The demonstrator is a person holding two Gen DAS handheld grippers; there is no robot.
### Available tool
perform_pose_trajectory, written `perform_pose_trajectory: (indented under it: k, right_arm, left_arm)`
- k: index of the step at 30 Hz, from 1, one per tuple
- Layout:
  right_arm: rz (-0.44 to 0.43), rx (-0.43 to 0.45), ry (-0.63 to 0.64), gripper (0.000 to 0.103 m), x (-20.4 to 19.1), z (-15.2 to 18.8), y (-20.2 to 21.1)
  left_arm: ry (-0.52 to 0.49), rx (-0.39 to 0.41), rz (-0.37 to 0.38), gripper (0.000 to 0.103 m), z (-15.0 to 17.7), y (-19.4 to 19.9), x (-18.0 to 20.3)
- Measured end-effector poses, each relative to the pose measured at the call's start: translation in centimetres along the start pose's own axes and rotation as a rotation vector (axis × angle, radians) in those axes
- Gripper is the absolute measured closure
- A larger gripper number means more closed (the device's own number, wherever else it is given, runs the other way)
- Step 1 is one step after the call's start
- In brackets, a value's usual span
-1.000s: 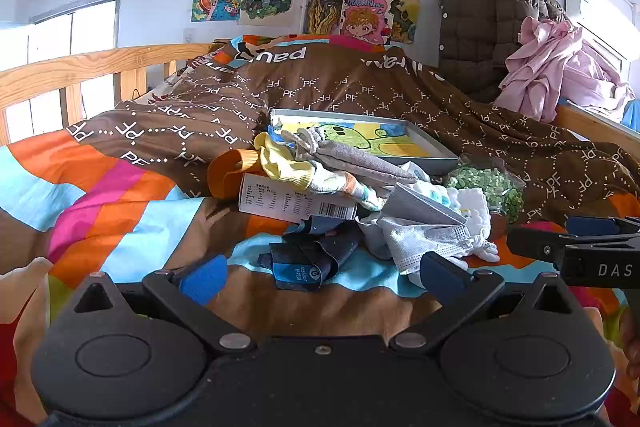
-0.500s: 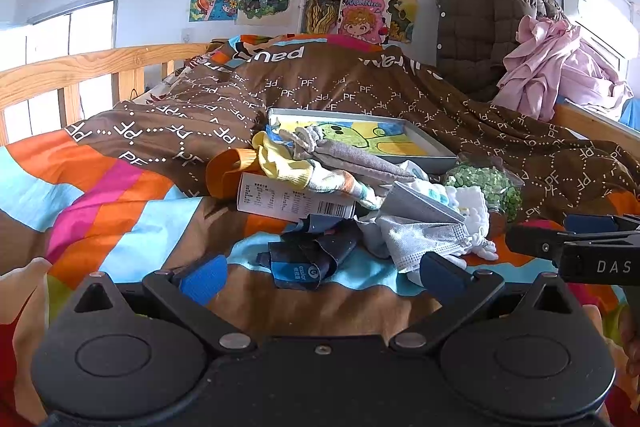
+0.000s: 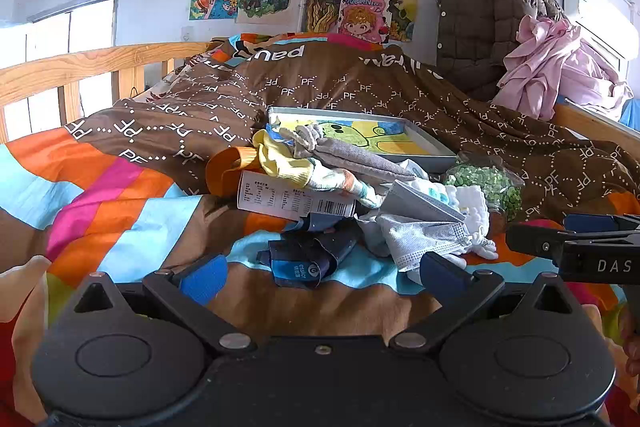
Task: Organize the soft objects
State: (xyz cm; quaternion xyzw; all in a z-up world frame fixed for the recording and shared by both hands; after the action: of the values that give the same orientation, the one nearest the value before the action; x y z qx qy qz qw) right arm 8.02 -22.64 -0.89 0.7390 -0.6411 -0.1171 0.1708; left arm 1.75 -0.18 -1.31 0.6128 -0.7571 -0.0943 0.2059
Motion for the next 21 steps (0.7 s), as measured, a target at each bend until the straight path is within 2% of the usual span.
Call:
perform_pose_trajectory:
  k: [21]
  right_arm:
    - [0.01, -0.015, 0.008, 0.0, -0.04, 0.04, -0.16]
  left_arm:
    - [0.023, -0.017, 0.009, 0.001, 0.7, -0.22, -0.13]
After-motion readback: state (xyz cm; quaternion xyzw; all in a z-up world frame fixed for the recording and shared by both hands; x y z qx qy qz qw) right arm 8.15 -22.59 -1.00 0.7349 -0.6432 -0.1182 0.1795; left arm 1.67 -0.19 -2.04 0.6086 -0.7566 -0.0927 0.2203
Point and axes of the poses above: each gripper's, at about its wrist camera, not at the fingertips, and y roughly against the way its jaws point, x to its right, z to its underside, the point moved 2 cm from there along -y, roughly the way its jaws point, and after that the axes turned 14 degrees about z, right-handed, at the moved point
